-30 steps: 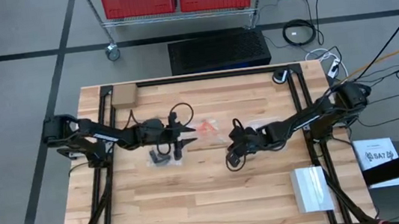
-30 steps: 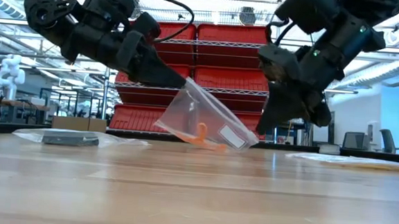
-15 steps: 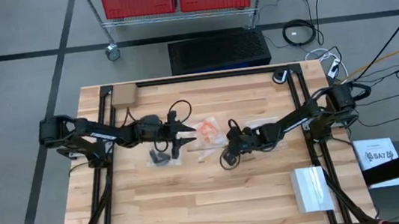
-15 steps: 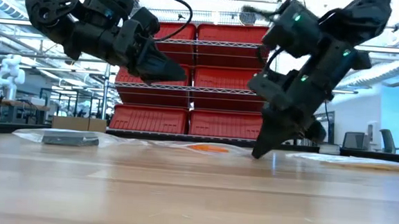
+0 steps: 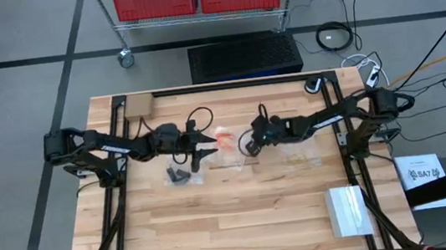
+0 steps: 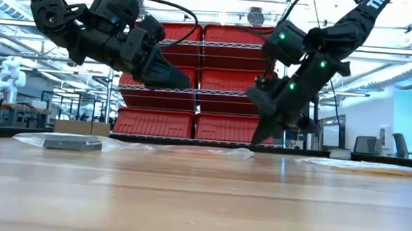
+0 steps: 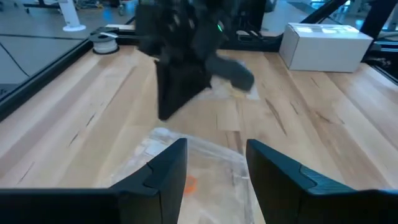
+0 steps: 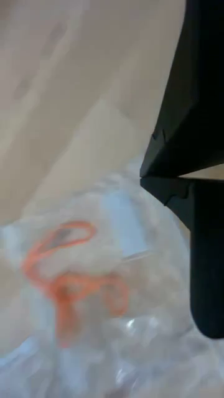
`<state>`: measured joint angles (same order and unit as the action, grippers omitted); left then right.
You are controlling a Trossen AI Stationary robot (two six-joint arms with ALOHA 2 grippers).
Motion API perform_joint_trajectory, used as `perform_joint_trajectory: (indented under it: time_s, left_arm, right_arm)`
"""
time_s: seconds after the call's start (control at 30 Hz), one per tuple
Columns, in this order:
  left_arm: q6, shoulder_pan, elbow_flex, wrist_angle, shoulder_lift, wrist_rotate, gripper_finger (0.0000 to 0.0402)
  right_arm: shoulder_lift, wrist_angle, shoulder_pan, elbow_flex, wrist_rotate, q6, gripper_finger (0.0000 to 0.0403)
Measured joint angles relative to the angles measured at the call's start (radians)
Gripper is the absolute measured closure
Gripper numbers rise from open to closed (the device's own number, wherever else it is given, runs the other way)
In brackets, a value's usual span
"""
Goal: Sort rubber bands
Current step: Close the transparent zip bag
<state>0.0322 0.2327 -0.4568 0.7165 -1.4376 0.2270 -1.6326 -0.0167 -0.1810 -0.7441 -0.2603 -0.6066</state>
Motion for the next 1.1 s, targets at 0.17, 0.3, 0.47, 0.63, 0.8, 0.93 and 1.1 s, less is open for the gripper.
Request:
perform_joint_trajectory:
  time_s: [0.17,0.3,0.47,0.63,0.8,0.93,1.1]
  left_arm:
    - [-0.001,0.052,0.0,0.0,0.0,0.044,0.023]
    - [-0.001,0.092,0.0,0.0,0.0,0.113,0.023]
    - [-0.005,0.116,0.0,0.0,0.0,0.137,0.023]
    - [-0.019,0.115,0.0,0.007,0.0,0.137,0.023]
    - [-0.019,0.115,0.0,0.006,0.0,0.138,0.023]
    - [-0.019,0.115,0.0,0.0,0.0,0.137,0.023]
    - [-0.019,0.115,0.0,0.0,0.0,0.137,0.023]
  right_arm:
    - [0.099,0.068,-0.104,0.0,0.222,0.137,0.0403]
    - [0.105,0.061,-0.108,0.0,0.478,0.166,0.0403]
    - [0.072,0.044,-0.035,0.0,0.475,-0.042,0.0401]
    - [0.058,0.009,0.071,0.0,0.229,-0.291,0.0367]
    - [0.058,-0.041,0.123,0.0,0.076,-0.467,0.0303]
    - [0.016,-0.04,0.135,-0.001,0.048,-0.55,0.0257]
    - [-0.077,-0.1,0.137,0.0,0.058,-0.622,0.0236]
